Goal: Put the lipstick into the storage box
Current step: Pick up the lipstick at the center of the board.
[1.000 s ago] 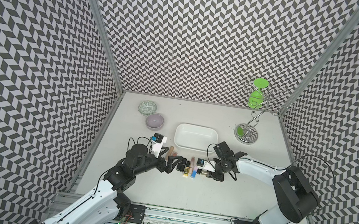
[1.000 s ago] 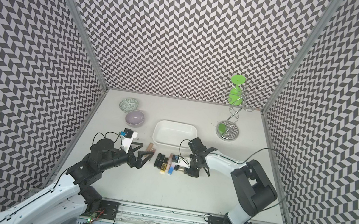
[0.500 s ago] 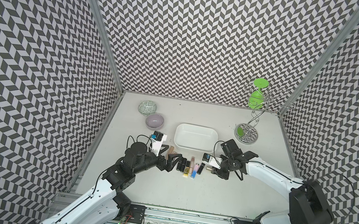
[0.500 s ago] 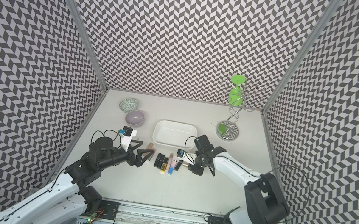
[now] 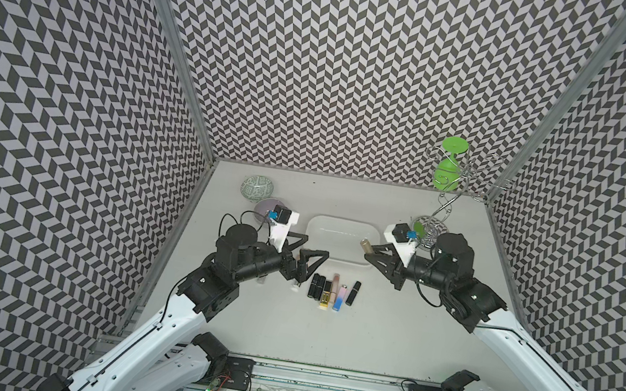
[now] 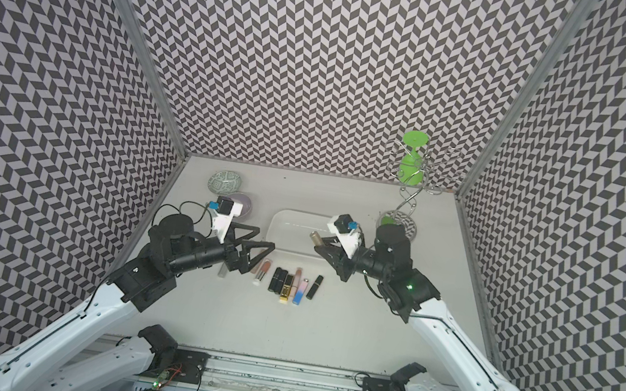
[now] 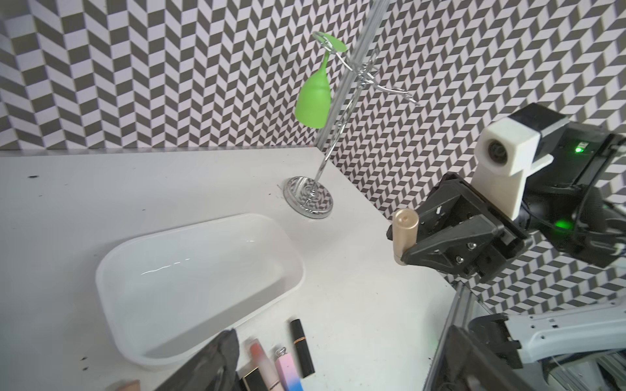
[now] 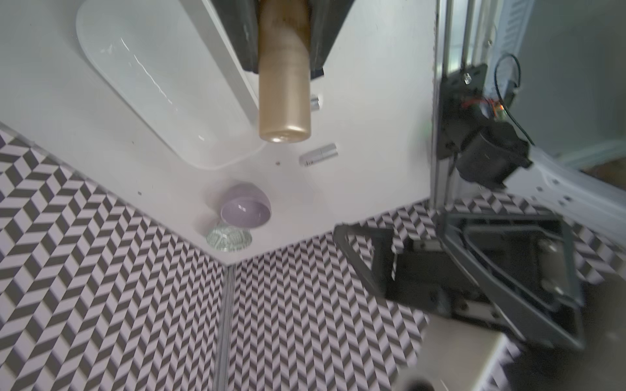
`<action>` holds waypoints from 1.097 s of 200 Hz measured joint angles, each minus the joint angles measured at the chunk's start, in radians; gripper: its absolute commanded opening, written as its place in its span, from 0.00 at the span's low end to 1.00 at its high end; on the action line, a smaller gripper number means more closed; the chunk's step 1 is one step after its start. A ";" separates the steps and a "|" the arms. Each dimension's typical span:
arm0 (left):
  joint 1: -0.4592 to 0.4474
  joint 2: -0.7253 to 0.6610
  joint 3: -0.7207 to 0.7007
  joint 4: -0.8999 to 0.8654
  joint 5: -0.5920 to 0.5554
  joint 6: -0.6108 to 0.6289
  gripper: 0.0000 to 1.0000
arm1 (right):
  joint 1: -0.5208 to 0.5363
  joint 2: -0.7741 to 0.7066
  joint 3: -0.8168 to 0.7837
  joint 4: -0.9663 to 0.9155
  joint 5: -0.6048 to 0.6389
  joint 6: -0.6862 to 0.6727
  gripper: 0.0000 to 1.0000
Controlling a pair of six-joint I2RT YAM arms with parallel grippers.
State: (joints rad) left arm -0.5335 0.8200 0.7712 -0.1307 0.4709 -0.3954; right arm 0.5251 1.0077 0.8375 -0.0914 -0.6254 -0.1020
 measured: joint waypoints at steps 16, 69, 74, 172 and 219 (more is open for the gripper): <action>0.004 0.034 0.045 0.028 0.063 -0.021 0.99 | -0.005 -0.038 -0.017 0.087 -0.034 0.106 0.16; 0.005 0.163 0.119 0.184 0.264 -0.078 0.99 | -0.005 0.005 0.026 0.207 -0.131 0.397 0.17; 0.005 0.175 0.126 0.190 0.277 -0.080 0.99 | -0.005 0.018 0.032 0.216 -0.140 0.426 0.16; 0.006 0.325 0.197 0.326 0.417 -0.138 0.84 | -0.005 0.174 0.086 0.376 -0.324 0.671 0.16; 0.007 0.385 0.197 0.387 0.457 -0.193 0.73 | -0.002 0.192 0.093 0.407 -0.346 0.687 0.16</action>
State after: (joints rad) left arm -0.5262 1.2045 0.9684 0.2562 0.9276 -0.5880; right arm 0.5228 1.1999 0.9306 0.3161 -0.9714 0.5846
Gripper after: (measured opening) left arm 0.762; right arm 0.234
